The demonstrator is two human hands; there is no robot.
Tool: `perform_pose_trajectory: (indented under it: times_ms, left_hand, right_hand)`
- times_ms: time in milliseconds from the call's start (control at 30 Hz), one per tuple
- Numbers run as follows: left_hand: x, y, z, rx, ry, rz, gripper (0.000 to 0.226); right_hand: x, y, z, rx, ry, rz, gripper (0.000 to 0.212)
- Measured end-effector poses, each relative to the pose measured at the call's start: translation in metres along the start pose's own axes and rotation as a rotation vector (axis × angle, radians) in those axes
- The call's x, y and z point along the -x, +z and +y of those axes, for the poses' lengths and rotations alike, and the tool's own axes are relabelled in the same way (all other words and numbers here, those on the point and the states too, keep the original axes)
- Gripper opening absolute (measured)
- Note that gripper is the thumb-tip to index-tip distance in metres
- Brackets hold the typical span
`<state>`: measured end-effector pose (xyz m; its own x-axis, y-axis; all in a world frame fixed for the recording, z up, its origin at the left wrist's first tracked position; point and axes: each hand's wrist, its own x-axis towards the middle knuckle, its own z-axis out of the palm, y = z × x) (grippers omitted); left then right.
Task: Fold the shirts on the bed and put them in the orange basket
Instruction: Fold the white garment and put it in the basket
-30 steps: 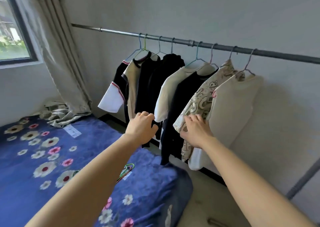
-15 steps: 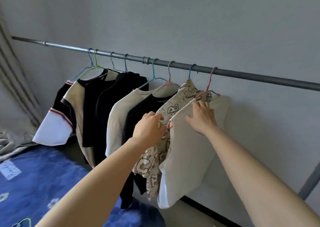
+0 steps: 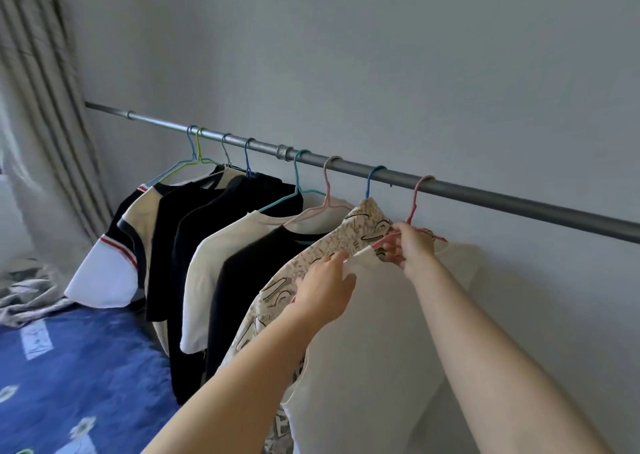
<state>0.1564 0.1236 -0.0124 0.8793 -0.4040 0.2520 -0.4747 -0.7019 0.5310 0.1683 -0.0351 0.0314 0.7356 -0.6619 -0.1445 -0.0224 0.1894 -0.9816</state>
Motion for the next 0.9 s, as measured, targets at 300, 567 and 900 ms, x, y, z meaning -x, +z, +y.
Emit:
perform_pose_trajectory:
  times_ms: [300, 567, 900]
  left_hand:
    - [0.004, 0.002, 0.016, 0.078, -0.112, 0.233, 0.038]
    - [0.047, -0.005, -0.033, 0.068, -0.283, 0.434, 0.03]
    - [0.156, -0.096, -0.146, -0.005, -0.567, 0.631, 0.052]
  right_hand:
    - [0.001, -0.003, -0.023, -0.209, -0.055, -0.272, 0.011]
    - [0.07, 0.038, 0.008, -0.258, 0.017, -0.606, 0.017]
    - [0.216, 0.142, 0.068, -0.08, -0.125, -0.892, 0.011]
